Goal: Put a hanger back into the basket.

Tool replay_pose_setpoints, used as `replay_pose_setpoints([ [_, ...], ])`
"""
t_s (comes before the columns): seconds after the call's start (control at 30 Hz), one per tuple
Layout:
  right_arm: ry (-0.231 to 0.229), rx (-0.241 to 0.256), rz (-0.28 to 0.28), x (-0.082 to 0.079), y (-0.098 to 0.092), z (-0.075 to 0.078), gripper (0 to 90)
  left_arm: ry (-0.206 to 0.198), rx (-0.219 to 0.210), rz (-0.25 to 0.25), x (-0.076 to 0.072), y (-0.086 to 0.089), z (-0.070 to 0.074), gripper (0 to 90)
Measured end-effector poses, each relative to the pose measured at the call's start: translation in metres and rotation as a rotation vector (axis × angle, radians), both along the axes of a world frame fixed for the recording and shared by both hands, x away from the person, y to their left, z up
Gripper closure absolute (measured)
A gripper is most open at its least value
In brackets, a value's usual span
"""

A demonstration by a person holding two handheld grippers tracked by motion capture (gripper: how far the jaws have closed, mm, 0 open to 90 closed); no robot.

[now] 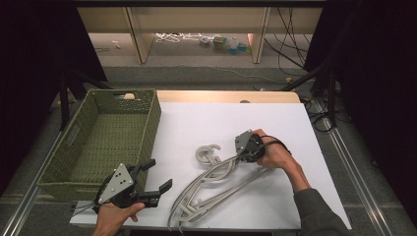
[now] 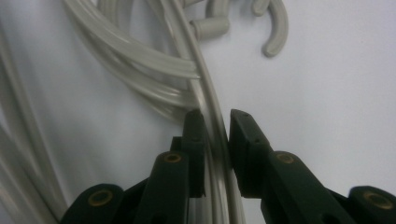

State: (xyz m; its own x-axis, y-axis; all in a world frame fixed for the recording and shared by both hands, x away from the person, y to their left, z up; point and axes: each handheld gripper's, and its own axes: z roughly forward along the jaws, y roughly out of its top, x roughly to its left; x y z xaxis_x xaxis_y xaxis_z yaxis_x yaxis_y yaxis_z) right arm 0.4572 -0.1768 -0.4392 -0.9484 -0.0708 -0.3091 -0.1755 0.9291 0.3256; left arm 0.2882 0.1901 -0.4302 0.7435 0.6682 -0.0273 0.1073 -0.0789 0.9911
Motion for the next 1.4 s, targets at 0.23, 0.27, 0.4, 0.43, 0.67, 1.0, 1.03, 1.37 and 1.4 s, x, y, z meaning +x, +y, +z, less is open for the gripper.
replay_pose_setpoints([
  [0.23,-0.022,0.011,0.071,-0.008,-0.002,0.014,80.7,0.039,0.022,-0.02,0.004,-0.009,-0.003,17.4],
  [0.27,-0.03,0.015,0.076,-0.009,-0.002,0.017,81.6,0.055,0.027,-0.026,0.006,-0.011,-0.004,17.6],
  [0.4,-0.043,0.069,0.075,-0.015,-0.006,0.028,82.1,0.132,0.031,-0.071,0.013,-0.024,-0.007,20.3],
  [0.43,-0.047,0.064,0.09,-0.016,-0.006,0.03,82.2,0.128,0.056,-0.079,0.016,-0.027,-0.007,20.2],
  [0.67,-0.076,0.053,0.135,-0.026,-0.003,0.038,82.4,0.192,0.153,-0.103,0.039,-0.053,-0.007,25.9],
  [1.0,-0.123,0.074,0.167,-0.031,0.004,0.049,82.3,0.325,0.204,-0.098,0.067,-0.075,-0.013,28.6],
  [1.03,-0.113,0.062,0.139,-0.034,0.003,0.051,82.4,0.348,0.205,-0.081,0.068,-0.077,-0.013,27.0],
  [1.37,-0.157,0.062,0.158,-0.039,0.009,0.062,82.3,0.357,0.227,-0.122,0.073,-0.087,-0.011,40.9],
  [1.4,-0.162,0.062,0.155,-0.04,0.009,0.063,82.3,0.363,0.224,-0.122,0.073,-0.087,-0.011,43.5],
])
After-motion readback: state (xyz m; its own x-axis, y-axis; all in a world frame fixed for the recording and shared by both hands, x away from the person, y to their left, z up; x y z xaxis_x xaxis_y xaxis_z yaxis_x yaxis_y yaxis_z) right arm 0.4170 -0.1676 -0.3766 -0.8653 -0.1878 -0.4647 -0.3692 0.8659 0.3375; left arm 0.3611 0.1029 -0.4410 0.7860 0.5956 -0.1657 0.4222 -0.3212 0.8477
